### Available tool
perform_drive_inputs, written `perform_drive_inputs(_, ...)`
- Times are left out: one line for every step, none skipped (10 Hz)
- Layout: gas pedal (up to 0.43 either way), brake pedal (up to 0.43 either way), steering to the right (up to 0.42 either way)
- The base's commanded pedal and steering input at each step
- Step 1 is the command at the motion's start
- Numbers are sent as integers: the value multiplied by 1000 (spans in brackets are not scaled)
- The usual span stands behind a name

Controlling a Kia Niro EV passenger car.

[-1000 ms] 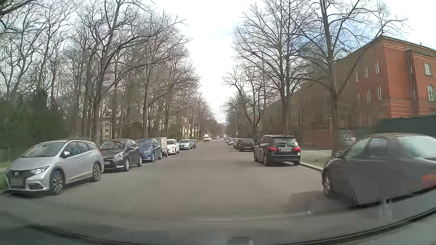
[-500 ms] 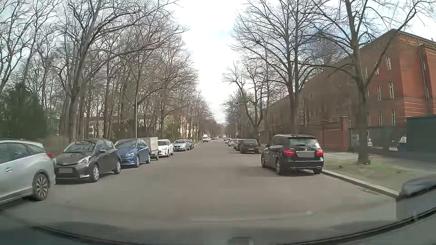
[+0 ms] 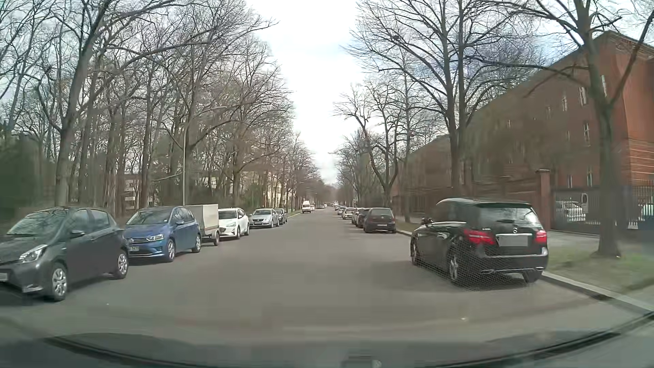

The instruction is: Follow the waypoints while adhering to traffic rules and regulations

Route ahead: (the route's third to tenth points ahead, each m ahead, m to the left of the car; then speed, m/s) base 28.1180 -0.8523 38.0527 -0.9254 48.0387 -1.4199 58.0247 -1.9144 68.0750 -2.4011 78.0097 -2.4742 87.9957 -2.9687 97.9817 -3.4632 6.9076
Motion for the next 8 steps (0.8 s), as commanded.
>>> perform_drive_inputs(28, 0, 3)
perform_drive_inputs(28, 0, 3)
perform_drive_inputs(28, 0, 3)
perform_drive_inputs(28, 0, 3)
perform_drive_inputs(28, 0, 3)
perform_drive_inputs(28, 0, 3)
perform_drive_inputs(28, 0, 2)
perform_drive_inputs(28, 0, 0)
